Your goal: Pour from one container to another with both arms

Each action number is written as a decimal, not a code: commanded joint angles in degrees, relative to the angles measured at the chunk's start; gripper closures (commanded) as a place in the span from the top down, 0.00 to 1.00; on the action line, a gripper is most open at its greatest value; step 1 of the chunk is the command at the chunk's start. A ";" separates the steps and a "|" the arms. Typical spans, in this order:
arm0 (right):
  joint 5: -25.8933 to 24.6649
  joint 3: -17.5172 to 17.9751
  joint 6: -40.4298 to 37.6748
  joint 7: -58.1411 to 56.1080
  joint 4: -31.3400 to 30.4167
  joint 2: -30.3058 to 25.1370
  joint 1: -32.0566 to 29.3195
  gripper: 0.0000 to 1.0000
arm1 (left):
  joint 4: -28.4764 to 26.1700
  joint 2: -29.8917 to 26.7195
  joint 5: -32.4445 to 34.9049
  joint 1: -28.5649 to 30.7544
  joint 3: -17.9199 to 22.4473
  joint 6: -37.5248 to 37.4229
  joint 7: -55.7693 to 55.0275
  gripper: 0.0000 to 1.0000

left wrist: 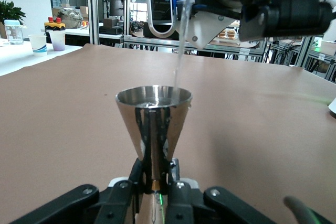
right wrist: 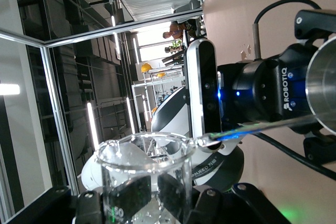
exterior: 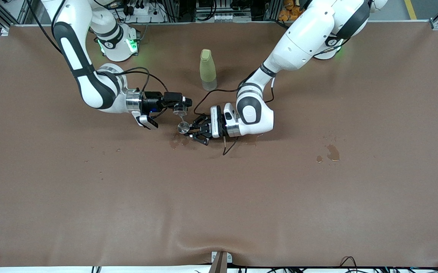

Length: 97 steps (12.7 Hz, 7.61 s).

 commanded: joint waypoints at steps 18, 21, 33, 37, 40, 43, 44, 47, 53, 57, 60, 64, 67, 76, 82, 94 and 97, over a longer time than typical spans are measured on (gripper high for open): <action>-6.51 0.12 -1.03 -39.73 2.28 -1.59 -8.35 0.00 | -9.86 -10.10 -1.07 5.66 -0.19 -0.61 0.97 0.00; -16.10 0.12 -6.20 -51.06 5.18 -1.67 -15.56 0.00 | -17.60 -15.12 4.43 11.80 -0.19 -4.64 1.14 0.00; -41.08 0.03 -19.65 -92.74 22.67 8.42 -40.01 0.00 | -31.60 -22.17 41.27 56.44 -0.19 -34.88 8.00 0.00; -42.58 -0.06 -21.24 -97.14 25.49 14.74 -41.07 0.00 | -29.59 -18.41 46.47 67.18 -0.19 -37.61 8.61 0.00; -43.90 -0.15 -21.15 -99.87 27.16 19.84 -41.43 0.00 | -24.49 -11.19 50.25 70.71 -0.19 -40.35 14.14 0.00; -45.82 -0.24 -20.02 -101.72 27.60 23.01 -41.17 0.00 | -23.95 -9.78 50.44 70.81 0.25 -40.44 14.33 0.00; -47.49 -0.24 -18.10 -101.90 27.86 23.72 -41.08 0.00 | -23.78 -8.99 50.44 70.81 0.34 -40.44 14.42 0.00; -47.94 -0.24 -16.06 -104.96 27.87 26.35 -40.73 0.00 | -22.38 -6.36 50.44 70.89 0.43 -40.44 14.50 0.00; -47.68 -0.24 -13.25 -111.21 29.44 33.29 -40.64 0.00 | -22.19 -4.33 50.70 71.42 0.43 -40.44 16.61 0.01; -47.59 -0.24 -11.40 -112.36 30.85 35.50 -40.64 0.00 | -21.49 -3.27 50.96 71.51 0.51 -40.44 17.92 0.18; -47.59 -0.24 -10.61 -112.45 32.17 37.43 -40.55 0.00 | -21.49 -3.09 50.96 71.51 0.51 -40.44 18.02 0.48; -47.42 -0.24 -8.85 -113.59 33.14 39.02 -40.55 0.00 | -21.49 -3.70 51.05 71.95 0.51 -40.44 17.67 1.00; -47.41 -0.24 -8.67 -112.80 33.14 38.93 -40.46 0.02 | -20.27 -4.41 53.33 72.12 0.51 -40.44 17.14 1.00; -48.64 -6.55 -8.94 -108.87 35.95 36.48 -38.97 1.00 | -10.35 -17.14 76.17 72.48 3.85 -40.61 -14.89 1.00; -57.50 -14.99 -9.02 -85.79 37.10 27.44 -34.23 1.00 | 1.17 -24.09 92.42 69.24 0.87 -40.61 -52.49 1.00; -85.27 -19.49 -8.85 -5.90 37.36 -1.66 -22.01 1.00 | 8.21 -33.24 111.15 53.69 -5.46 -42.37 -116.44 1.00; -95.90 -12.47 -9.29 13.53 39.29 -7.11 -22.79 1.00 | 8.66 -35.16 116.34 50.25 -5.46 -43.24 -120.74 1.00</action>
